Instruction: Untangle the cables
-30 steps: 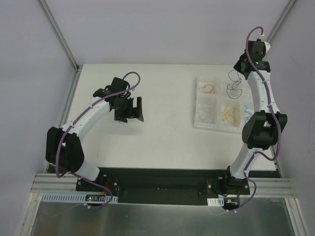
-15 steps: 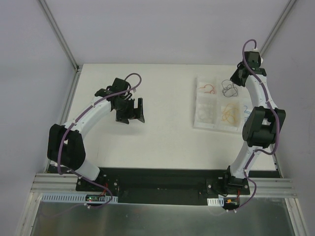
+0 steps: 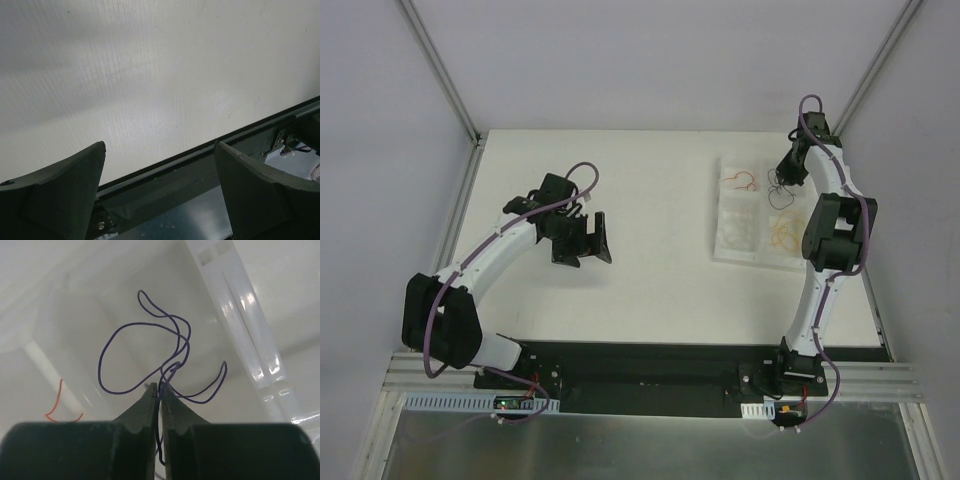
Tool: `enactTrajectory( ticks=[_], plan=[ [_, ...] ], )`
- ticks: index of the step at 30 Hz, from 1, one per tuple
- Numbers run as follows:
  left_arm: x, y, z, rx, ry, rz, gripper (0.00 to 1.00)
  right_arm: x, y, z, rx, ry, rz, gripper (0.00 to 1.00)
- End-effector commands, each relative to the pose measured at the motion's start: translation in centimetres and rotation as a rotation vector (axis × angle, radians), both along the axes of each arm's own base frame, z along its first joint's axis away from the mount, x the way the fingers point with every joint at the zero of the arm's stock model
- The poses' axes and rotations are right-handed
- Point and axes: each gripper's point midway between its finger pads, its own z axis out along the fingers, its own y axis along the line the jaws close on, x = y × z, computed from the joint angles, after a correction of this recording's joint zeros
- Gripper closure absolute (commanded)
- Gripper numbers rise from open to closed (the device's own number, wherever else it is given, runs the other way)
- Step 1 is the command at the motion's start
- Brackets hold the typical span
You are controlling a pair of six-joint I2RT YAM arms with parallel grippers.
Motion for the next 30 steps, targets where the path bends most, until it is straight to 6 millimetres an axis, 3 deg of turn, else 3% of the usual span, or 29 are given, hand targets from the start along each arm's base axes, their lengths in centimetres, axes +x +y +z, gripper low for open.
enactTrajectory(
  ticks=[1,3,11,15,20,26,30],
  plan=[
    [-1.4,0.0,1.7,-0.060,-0.034,0.010,0.12,-0.8,-0.6,1.2,-0.049,0.036,-0.042,0.89],
    [-2.2,0.1,1.8,-0.071,-0.036,0.010,0.12,-0.8,-1.0,1.2,-0.079,0.056,-0.022,0.85],
    [-5.4,1.3,2.2,-0.078,-0.062,0.012,0.12,-0.9,-1.4,4.0,-0.149,0.067,0.114,0.60],
    [-5.9,1.8,2.6,-0.069,-0.082,0.008,0.11,-3.0,-0.8,4.0,-0.130,0.114,0.145,0.43],
    [-6.3,1.7,2.5,-0.080,-0.074,0.004,0.11,-4.8,-0.3,4.2,-0.126,0.095,0.200,0.28],
    [-6.5,1.6,2.0,-0.080,-0.046,0.007,0.11,-6.2,-1.0,3.6,-0.150,0.148,0.224,0.28],
    [-6.2,1.4,1.8,-0.081,-0.036,0.014,0.11,-6.1,-1.2,4.6,-0.125,0.105,0.192,0.28]
  ],
)
